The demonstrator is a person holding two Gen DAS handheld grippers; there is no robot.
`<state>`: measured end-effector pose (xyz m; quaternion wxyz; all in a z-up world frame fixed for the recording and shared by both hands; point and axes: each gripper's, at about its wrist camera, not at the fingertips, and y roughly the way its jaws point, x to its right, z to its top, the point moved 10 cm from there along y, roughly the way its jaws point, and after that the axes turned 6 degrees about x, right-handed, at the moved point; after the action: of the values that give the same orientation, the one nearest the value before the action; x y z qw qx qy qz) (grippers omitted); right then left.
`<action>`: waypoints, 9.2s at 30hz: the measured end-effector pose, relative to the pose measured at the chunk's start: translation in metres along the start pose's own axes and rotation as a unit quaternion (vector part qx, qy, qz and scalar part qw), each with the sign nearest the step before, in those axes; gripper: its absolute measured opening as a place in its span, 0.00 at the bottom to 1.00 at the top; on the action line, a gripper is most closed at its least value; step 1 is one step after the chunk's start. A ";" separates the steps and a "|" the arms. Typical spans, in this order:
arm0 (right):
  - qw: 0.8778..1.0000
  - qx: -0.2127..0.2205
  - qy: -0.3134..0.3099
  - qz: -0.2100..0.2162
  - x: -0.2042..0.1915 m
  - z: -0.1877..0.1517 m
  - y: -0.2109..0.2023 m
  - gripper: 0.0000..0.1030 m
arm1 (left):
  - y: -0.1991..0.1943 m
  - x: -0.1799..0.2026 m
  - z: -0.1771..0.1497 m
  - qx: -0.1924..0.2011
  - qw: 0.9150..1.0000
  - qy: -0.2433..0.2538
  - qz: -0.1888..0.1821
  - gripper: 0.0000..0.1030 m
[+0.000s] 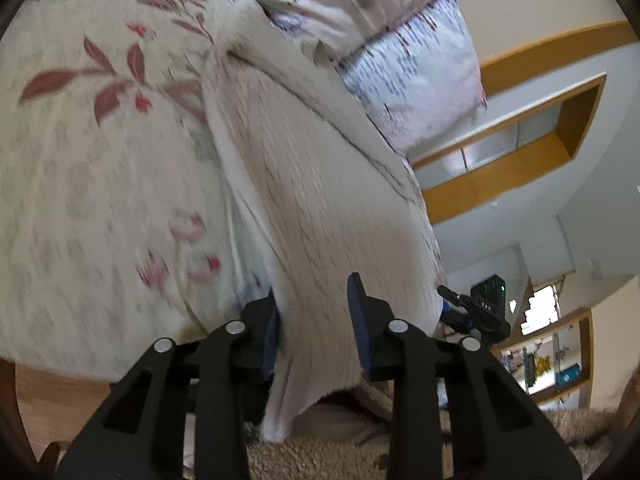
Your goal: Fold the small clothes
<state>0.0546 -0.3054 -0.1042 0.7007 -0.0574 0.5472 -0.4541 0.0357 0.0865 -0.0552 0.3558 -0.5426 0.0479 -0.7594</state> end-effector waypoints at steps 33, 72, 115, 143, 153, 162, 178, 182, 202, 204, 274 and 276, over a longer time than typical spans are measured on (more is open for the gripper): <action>0.939 0.263 -0.212 -0.067 -0.072 0.083 -0.040 0.07 | -0.007 0.042 0.123 0.131 0.974 0.148 0.112 0.06; 0.981 0.179 -0.006 -0.077 -0.029 0.267 0.113 0.41 | 0.144 -0.038 0.290 0.117 0.983 -0.027 0.139 0.17; 0.956 0.150 -0.152 -0.204 -0.015 0.185 0.059 0.10 | 0.083 -0.059 0.202 0.078 0.973 0.078 0.203 0.06; 0.932 0.140 -0.229 -0.243 -0.052 0.197 0.087 0.47 | 0.069 -0.011 0.196 0.135 0.952 0.184 0.205 0.52; 0.925 0.076 -0.265 -0.261 -0.045 0.178 0.131 0.54 | 0.110 -0.025 0.178 0.067 0.945 0.213 0.237 0.53; 0.925 0.061 -0.267 -0.265 -0.045 0.177 0.132 0.56 | 0.106 -0.026 0.173 0.065 0.950 0.198 0.233 0.53; 0.920 0.068 -0.266 -0.279 -0.108 0.166 0.187 0.96 | 0.078 -0.075 0.239 0.095 0.979 -0.025 0.177 0.67; 0.916 0.077 -0.280 -0.277 -0.114 0.166 0.199 0.99 | 0.089 -0.074 0.241 0.086 0.983 -0.033 0.162 0.68; 0.911 0.061 -0.303 -0.272 -0.110 0.152 0.223 0.99 | 0.117 -0.071 0.252 0.084 0.982 0.000 0.170 0.71; 0.911 0.063 -0.303 -0.272 -0.110 0.151 0.223 0.99 | 0.118 -0.070 0.252 0.084 0.982 0.000 0.171 0.66; 0.999 0.023 -0.034 -0.028 -0.034 0.193 0.090 0.69 | 0.239 0.123 0.195 0.052 0.986 0.136 0.084 0.68; 0.999 0.014 -0.034 -0.037 -0.031 0.190 0.098 0.68 | 0.248 0.106 0.190 0.033 0.988 0.118 0.093 0.67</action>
<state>0.2672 -0.3061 -0.0633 0.7024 -0.0831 0.5142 -0.4851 0.3030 -0.1008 -0.0083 0.4349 -0.4302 0.1145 -0.7827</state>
